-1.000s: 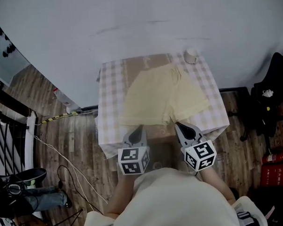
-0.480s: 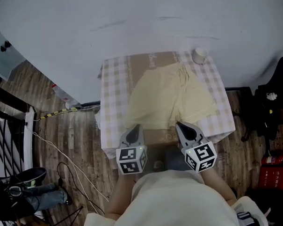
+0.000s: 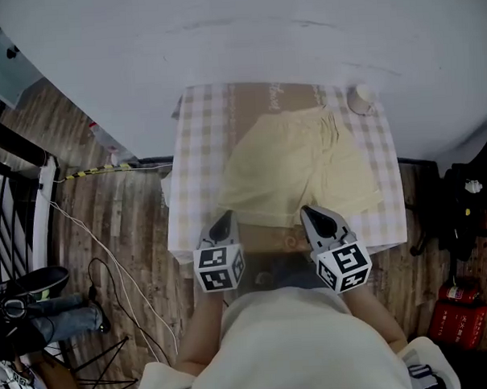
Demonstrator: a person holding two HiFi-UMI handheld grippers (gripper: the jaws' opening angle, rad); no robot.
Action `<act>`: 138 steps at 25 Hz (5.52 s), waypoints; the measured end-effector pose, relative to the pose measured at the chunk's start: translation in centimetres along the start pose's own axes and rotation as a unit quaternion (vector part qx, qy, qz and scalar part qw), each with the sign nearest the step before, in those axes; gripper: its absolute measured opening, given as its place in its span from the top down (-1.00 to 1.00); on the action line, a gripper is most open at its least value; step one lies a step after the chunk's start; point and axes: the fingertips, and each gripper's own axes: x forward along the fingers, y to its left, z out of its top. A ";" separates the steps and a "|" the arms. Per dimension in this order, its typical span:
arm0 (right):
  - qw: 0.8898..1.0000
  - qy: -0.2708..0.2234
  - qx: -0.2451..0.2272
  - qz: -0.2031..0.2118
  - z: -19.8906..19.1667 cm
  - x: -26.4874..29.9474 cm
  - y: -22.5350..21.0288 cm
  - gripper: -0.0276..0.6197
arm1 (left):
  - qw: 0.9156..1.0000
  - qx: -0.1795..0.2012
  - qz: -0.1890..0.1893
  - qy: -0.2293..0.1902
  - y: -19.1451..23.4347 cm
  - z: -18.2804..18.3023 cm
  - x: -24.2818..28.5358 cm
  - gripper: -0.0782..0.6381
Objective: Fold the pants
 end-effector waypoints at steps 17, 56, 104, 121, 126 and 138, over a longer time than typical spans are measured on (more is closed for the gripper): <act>0.998 0.043 0.004 0.038 -1.7 4.3 -1.4 0.91 | 0.996 -0.024 0.055 0.071 5.6 -4.8 3.7 0.76; 0.999 0.039 0.001 -0.001 -3.2 -0.9 2.3 0.91 | 0.984 0.028 0.053 0.165 6.3 -7.5 4.6 0.69; 1.000 0.015 0.011 0.016 -3.7 -11.1 -24.9 0.91 | 0.997 -0.045 -0.060 0.016 -28.7 2.9 12.1 0.71; 0.998 0.035 0.010 0.059 -5.0 -11.6 -31.3 0.91 | 0.993 -0.031 -0.065 0.096 -37.4 -3.3 17.9 0.71; 0.998 0.038 0.013 0.058 -5.3 -11.7 -32.7 0.91 | 0.989 -0.018 -0.070 0.130 -39.0 -5.6 19.4 0.71; 0.998 0.045 0.017 0.050 -5.9 -12.1 -34.5 0.91 | 0.978 0.021 -0.098 0.184 -42.8 -9.0 22.0 0.70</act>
